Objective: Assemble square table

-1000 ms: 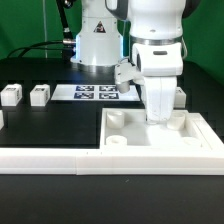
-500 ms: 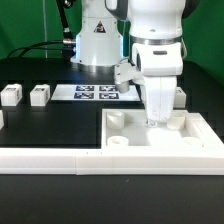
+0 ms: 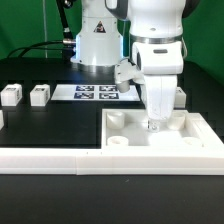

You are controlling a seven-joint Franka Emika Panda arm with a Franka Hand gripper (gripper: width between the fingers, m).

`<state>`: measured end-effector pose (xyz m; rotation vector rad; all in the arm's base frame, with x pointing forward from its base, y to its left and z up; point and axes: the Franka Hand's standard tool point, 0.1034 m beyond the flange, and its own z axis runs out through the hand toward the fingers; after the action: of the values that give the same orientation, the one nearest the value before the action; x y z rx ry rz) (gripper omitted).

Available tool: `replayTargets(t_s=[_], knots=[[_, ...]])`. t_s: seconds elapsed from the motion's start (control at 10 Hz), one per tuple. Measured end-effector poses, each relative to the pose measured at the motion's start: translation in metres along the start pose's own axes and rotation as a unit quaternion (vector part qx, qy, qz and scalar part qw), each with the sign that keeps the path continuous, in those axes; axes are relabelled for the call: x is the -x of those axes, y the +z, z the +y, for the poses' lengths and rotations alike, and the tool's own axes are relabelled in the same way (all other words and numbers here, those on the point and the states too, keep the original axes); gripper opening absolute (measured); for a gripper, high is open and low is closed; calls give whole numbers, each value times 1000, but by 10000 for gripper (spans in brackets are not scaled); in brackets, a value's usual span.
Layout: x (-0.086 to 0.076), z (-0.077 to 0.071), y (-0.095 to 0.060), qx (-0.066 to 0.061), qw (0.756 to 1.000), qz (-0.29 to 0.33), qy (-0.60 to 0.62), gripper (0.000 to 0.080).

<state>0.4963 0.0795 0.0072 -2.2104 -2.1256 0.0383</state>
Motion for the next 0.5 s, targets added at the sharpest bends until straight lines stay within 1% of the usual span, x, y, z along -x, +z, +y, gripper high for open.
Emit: replayTargets(t_s=[0.5], knots=[[0,0,0,0,1000,0,1,649]])
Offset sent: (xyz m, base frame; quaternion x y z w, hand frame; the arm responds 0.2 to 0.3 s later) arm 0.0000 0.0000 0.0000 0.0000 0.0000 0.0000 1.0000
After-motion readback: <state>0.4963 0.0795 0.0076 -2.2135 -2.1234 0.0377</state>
